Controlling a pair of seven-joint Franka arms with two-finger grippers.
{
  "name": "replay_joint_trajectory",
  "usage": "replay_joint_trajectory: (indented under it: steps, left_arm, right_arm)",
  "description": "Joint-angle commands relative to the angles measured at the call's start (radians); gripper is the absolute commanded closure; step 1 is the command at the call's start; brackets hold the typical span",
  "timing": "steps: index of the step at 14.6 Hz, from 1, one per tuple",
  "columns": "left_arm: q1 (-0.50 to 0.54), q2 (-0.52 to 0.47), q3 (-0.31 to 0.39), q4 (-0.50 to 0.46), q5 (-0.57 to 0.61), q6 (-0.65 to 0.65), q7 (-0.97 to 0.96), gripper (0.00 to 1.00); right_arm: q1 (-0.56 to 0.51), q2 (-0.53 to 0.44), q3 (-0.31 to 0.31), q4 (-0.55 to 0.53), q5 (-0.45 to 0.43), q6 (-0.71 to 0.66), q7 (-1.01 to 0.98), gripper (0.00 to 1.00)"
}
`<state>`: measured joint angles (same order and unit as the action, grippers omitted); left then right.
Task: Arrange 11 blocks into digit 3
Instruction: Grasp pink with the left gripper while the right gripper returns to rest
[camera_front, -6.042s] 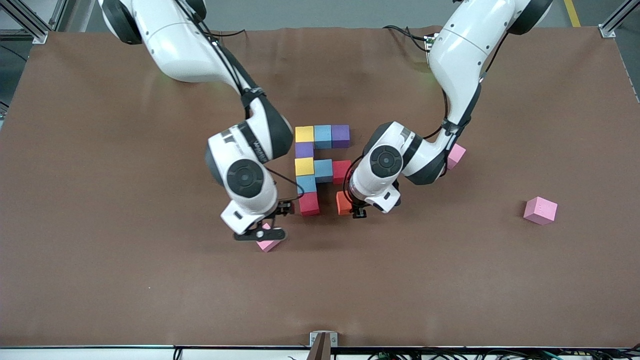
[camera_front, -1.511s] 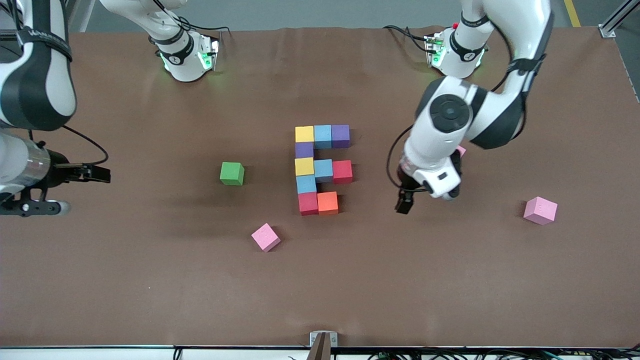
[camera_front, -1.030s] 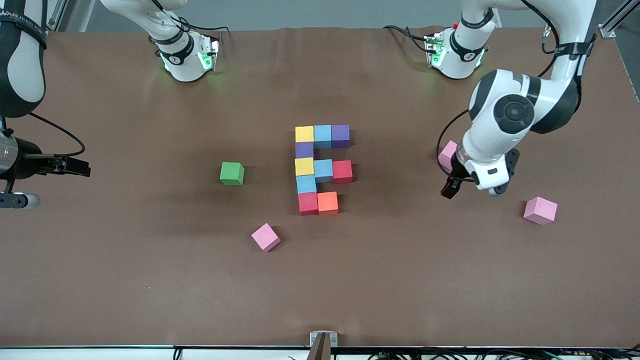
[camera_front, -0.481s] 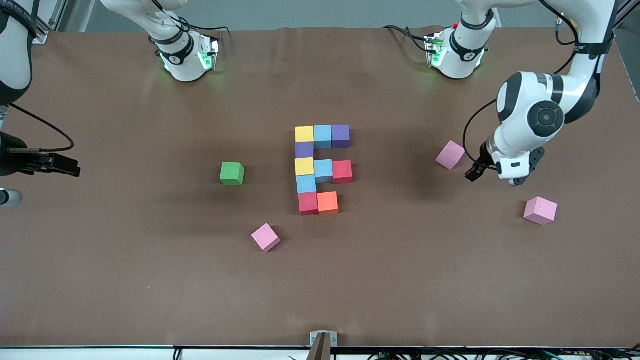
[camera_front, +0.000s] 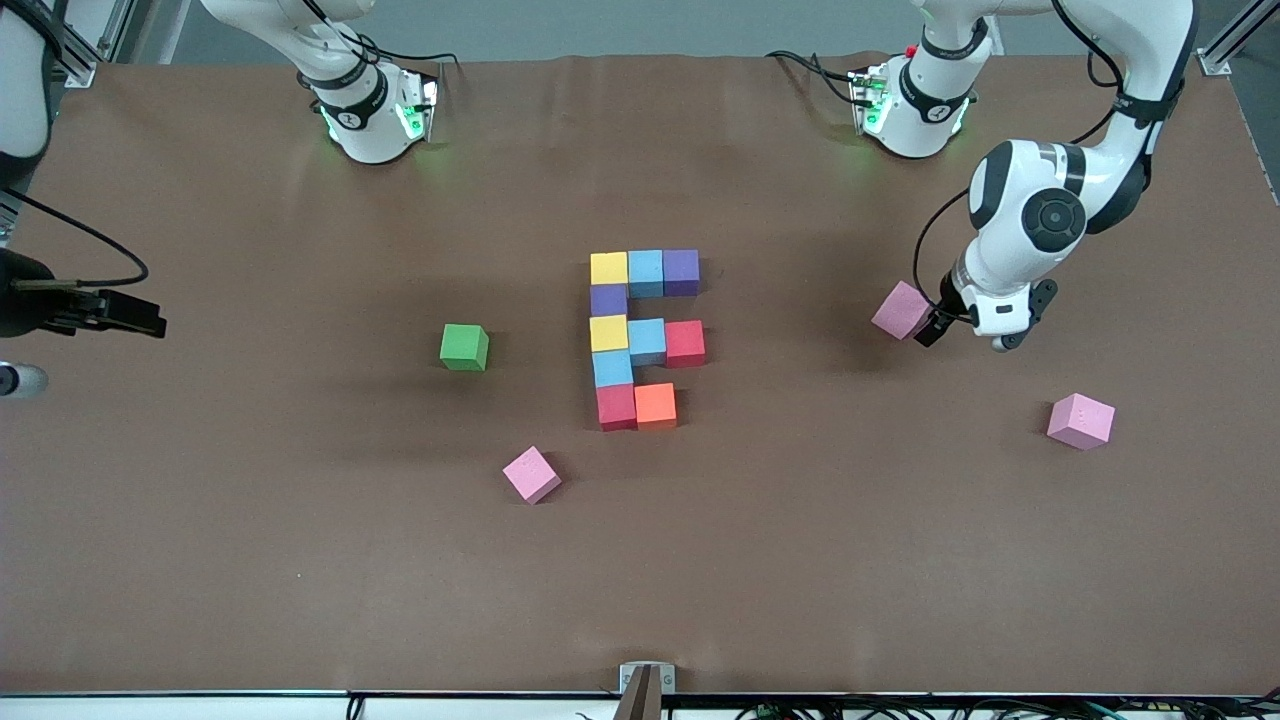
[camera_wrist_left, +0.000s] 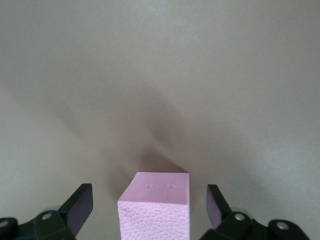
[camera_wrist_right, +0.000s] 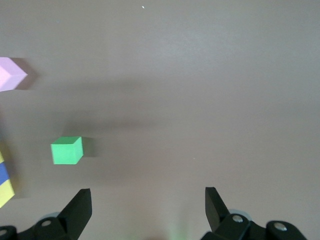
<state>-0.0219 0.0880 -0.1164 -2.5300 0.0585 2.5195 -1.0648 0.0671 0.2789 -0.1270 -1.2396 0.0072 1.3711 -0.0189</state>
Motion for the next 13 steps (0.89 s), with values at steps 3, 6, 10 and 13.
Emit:
replay_joint_trajectory:
  steps: [3, 6, 10, 13]
  left_arm:
    - [0.008, -0.016, -0.011, -0.064, -0.028, 0.076, -0.003, 0.0]
    - [0.008, 0.005, -0.014, -0.079, -0.029, 0.128, -0.007, 0.0]
    - [0.002, 0.018, -0.017, -0.095, -0.057, 0.157, -0.007, 0.01]
    - [0.006, 0.019, -0.074, -0.105, -0.14, 0.173, -0.007, 0.01]
  right_arm:
    - [-0.062, -0.099, 0.052, -0.098, 0.024, 0.028, -0.015, 0.0]
    - [-0.102, -0.124, 0.095, -0.132, 0.019, 0.046, -0.015, 0.0]
    - [-0.108, -0.124, 0.09, -0.124, 0.017, 0.043, -0.01, 0.0]
    - [-0.102, -0.129, 0.093, -0.129, 0.01, 0.045, -0.003, 0.0]
